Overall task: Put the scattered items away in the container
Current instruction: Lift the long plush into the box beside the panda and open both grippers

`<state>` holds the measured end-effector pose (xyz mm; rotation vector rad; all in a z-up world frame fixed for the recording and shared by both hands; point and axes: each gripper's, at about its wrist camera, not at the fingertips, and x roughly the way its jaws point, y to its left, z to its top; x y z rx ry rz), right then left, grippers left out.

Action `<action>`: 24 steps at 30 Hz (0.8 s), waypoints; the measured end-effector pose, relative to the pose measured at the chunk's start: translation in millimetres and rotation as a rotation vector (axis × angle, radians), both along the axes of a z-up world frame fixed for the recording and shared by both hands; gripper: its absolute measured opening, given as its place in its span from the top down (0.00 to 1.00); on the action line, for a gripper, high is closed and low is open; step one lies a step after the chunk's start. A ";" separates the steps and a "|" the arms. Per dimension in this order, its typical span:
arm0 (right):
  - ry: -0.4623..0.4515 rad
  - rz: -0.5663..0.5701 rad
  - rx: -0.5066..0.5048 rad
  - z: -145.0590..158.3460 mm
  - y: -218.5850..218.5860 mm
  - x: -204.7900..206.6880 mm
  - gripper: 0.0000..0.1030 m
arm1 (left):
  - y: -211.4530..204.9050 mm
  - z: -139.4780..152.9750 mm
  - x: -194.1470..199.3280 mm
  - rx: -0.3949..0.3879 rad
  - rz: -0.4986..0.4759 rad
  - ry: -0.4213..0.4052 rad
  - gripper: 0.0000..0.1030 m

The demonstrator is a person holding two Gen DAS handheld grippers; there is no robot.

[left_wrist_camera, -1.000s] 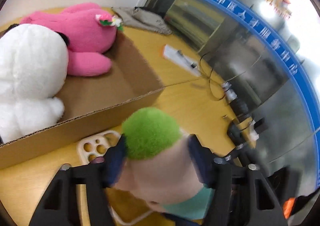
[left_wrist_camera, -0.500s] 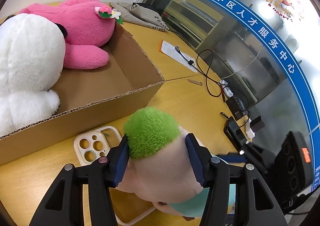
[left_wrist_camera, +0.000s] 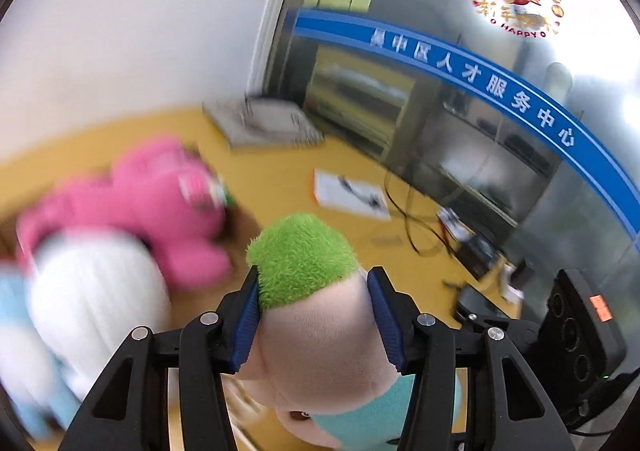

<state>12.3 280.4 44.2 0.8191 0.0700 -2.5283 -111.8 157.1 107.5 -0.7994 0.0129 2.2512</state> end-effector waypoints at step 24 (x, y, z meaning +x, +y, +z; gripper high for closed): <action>-0.105 -0.122 -0.027 -19.8 17.3 -151.9 0.40 | 27.5 -111.5 -168.8 -0.160 0.048 -0.225 0.36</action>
